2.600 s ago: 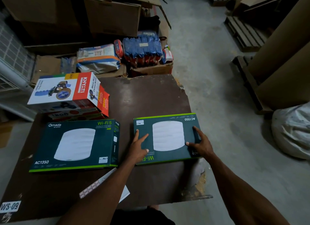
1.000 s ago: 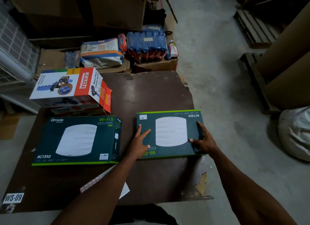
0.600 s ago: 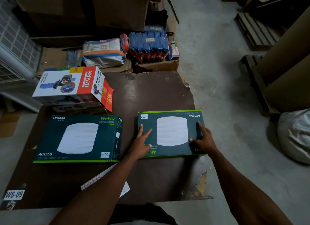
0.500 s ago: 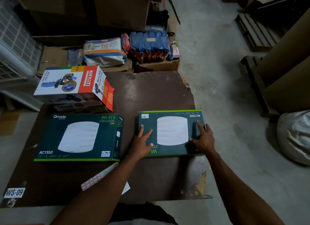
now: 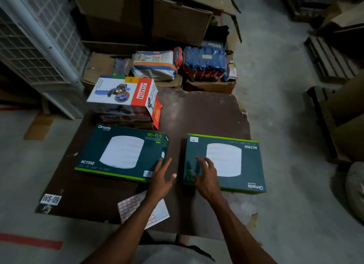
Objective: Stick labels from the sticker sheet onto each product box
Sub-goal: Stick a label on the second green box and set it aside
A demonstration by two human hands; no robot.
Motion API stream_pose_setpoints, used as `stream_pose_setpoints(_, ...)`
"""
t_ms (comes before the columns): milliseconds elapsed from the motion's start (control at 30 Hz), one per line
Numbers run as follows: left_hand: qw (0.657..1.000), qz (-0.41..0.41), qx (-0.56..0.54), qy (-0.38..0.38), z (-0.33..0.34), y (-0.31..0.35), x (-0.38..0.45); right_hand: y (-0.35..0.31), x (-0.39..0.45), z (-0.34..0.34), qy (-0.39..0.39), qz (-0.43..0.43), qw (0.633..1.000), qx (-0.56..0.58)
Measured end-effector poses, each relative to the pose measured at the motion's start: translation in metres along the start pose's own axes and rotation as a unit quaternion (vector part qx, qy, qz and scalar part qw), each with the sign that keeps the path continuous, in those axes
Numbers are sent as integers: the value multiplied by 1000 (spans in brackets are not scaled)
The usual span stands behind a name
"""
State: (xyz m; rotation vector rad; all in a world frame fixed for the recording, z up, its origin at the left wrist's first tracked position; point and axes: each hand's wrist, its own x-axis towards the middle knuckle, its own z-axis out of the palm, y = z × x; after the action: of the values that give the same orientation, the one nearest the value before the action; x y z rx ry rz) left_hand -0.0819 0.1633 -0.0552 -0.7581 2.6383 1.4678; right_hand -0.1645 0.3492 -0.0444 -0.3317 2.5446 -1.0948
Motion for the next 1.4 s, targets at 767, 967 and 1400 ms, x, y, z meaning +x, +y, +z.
stream_pose_setpoints(767, 992, -74, 104, 18, -206, -154, 14, -148, 26, 163, -247, -48, 935, -250)
stream_pose_setpoints(967, 948, -66, 301, -74, -225, -174, 23, -145, 15, 192, -233, -46, 915, -327)
stream_pose_setpoints(1400, 912, 8, 395, -107, -190, -142, 24, -136, 94, 148, -114, -45, 955, -270)
